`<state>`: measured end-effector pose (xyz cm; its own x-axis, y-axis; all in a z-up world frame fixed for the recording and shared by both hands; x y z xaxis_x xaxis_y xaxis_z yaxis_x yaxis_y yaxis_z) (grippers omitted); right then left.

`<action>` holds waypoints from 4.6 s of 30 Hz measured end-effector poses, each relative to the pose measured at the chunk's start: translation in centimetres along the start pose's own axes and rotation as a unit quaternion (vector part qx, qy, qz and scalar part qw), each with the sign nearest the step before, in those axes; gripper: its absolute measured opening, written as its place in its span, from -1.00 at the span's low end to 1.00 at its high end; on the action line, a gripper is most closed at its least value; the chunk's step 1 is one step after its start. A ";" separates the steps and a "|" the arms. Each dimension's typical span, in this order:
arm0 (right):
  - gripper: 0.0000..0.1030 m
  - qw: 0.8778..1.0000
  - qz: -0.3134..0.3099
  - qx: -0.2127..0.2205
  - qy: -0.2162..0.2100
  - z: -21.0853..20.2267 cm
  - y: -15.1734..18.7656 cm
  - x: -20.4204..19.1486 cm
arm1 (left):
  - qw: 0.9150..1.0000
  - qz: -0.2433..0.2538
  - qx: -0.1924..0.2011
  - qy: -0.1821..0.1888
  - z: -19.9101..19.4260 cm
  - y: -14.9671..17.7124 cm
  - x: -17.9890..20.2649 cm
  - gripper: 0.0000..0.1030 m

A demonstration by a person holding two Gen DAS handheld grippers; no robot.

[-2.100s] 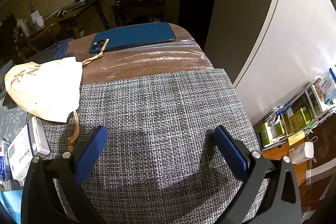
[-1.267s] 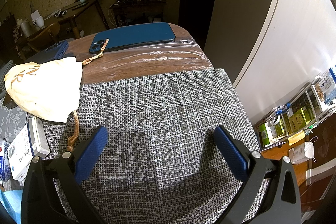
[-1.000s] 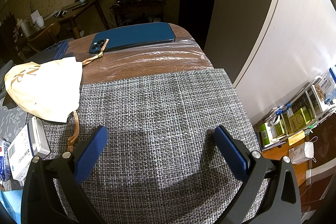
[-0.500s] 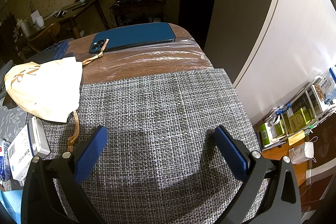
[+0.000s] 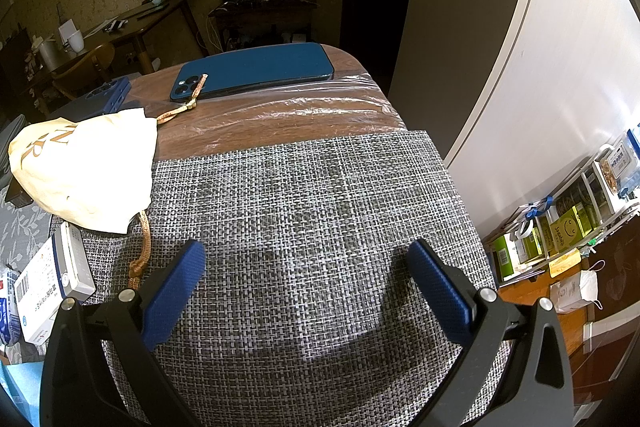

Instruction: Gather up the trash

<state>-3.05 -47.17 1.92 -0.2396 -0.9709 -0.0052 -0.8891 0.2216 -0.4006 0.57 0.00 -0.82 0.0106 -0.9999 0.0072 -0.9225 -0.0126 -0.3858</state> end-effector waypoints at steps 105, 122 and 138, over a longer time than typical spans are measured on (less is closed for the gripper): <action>0.03 0.966 0.048 -0.021 -0.253 -9.0 11.2 -5.7 | 0.861 0.426 -0.057 0.271 -7.8 -5.2 27.4 -0.06; 0.03 0.981 -0.056 0.018 -0.187 -11.4 9.3 -8.0 | 0.892 0.314 0.064 0.319 -18.5 -1.5 17.1 -0.06; 0.03 0.968 -0.141 0.040 -0.204 -15.6 13.3 -10.4 | 0.953 0.171 0.126 0.216 -21.2 9.7 6.5 -0.06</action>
<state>-18.50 -32.65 10.95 0.1964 -0.9508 -0.2398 -0.8601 -0.0496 -0.5077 -16.51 -6.59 15.03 -0.4842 -0.8519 0.1994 -0.7213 0.2597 -0.6421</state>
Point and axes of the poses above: each gripper's, at about its wrist camera, not at the fingertips, and z roughly the way its jaws point, x to its right, y to its underside, the point moved 1 cm from there along z, roughly the way its jaws point, and after that the axes turned 12 degrees about -x, right-handed, at the moved point
